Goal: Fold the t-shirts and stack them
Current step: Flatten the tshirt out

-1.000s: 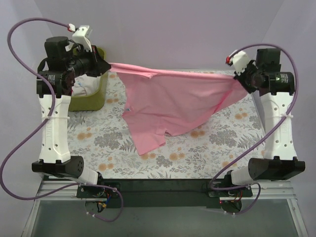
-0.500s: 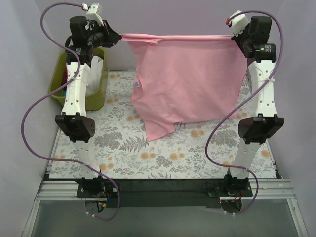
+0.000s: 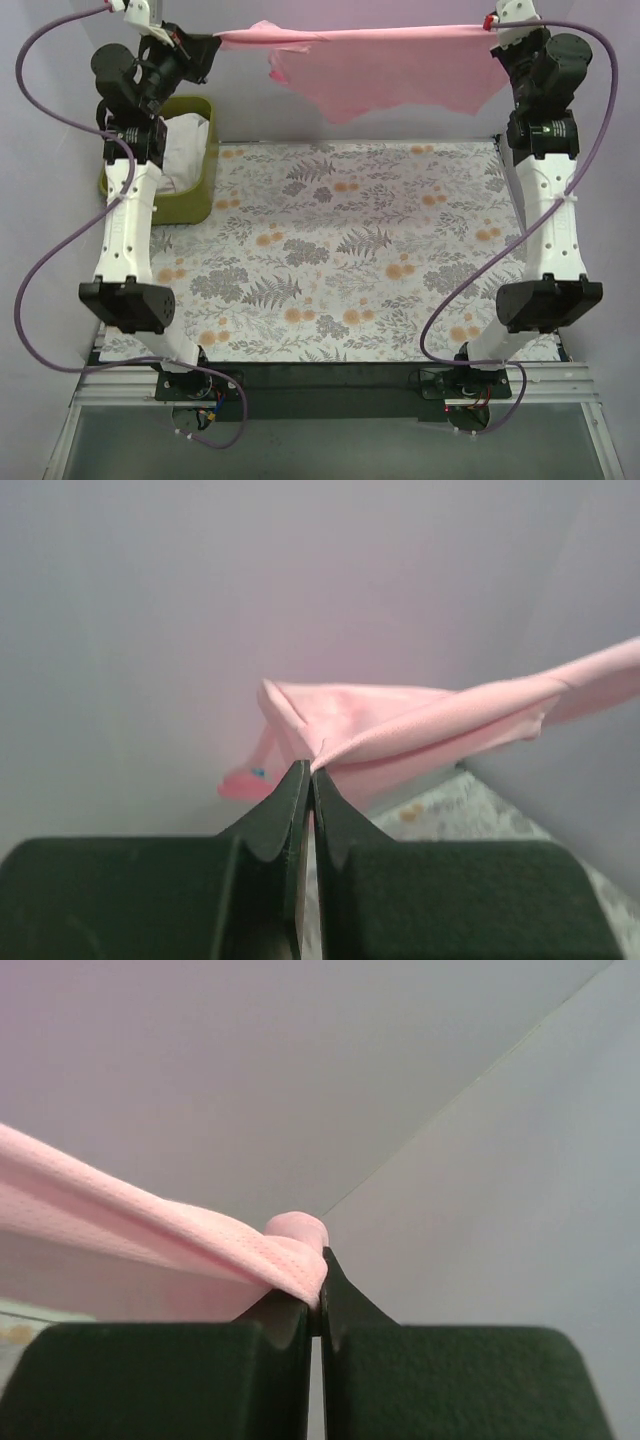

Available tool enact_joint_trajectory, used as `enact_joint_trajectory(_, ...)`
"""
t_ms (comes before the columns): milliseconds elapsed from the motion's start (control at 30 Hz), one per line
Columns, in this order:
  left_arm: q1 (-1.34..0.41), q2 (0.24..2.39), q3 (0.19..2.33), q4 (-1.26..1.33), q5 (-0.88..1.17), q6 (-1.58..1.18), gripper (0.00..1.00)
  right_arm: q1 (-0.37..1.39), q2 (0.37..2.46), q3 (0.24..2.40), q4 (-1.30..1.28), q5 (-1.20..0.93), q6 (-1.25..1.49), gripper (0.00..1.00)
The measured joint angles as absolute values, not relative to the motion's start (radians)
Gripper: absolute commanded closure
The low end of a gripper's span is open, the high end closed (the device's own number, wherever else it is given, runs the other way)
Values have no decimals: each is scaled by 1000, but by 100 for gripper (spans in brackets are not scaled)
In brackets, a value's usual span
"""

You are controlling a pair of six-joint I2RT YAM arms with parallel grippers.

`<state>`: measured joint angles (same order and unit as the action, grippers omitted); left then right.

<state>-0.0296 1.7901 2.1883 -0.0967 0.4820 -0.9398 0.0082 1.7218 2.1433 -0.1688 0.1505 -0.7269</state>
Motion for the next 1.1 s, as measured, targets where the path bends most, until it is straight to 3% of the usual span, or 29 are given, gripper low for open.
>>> enact_joint_trajectory(167,4,1392,1628,-146,524,-806,100,7,1492,1742,-136,-19,-766,99)
enact_joint_trajectory(300,20,1270,1317,-338,518,-652,100,41,1412,1378,-223,-120,-870,99)
enact_joint_trajectory(467,31,1359,1099,-633,511,-507,100,91,1414,1015,-428,-137,-1005,99)
enact_joint_trajectory(600,31,1394,1055,-825,508,-437,100,92,1414,973,-542,-133,-1064,99)
enact_joint_trajectory(667,31,1382,1055,-890,514,-394,100,92,1414,982,-576,-135,-1084,90)
enact_joint_trajectory(700,31,1373,1055,-931,523,-358,68,92,1414,988,-605,-135,-1095,73)
enact_joint_trajectory(733,31,1362,1055,-980,530,-311,56,92,1414,994,-650,-135,-1104,63)
enact_joint_trajectory(767,32,1351,1056,-1036,533,-269,37,92,1412,997,-689,-131,-1119,47)
enact_joint_trajectory(800,35,1342,1056,-1086,534,-234,29,88,1404,999,-749,-133,-1137,4)
enact_joint_trajectory(833,41,1327,1055,-1143,529,-182,20,83,1392,999,-795,-132,-1145,2)
enact_joint_trajectory(900,53,1271,1054,-1216,499,-88,16,68,1340,999,-914,-140,-1183,2)
enact_joint_trajectory(1000,65,1114,1058,-1280,475,28,19,55,1217,1035,-1066,-173,-1195,3)
enact_joint_trajectory(1067,64,1063,1079,-1312,482,67,25,53,1165,1081,-1126,-199,-1217,11)
enact_joint_trajectory(1100,64,1060,1097,-1330,498,78,28,54,1161,1100,-1144,-213,-1224,19)
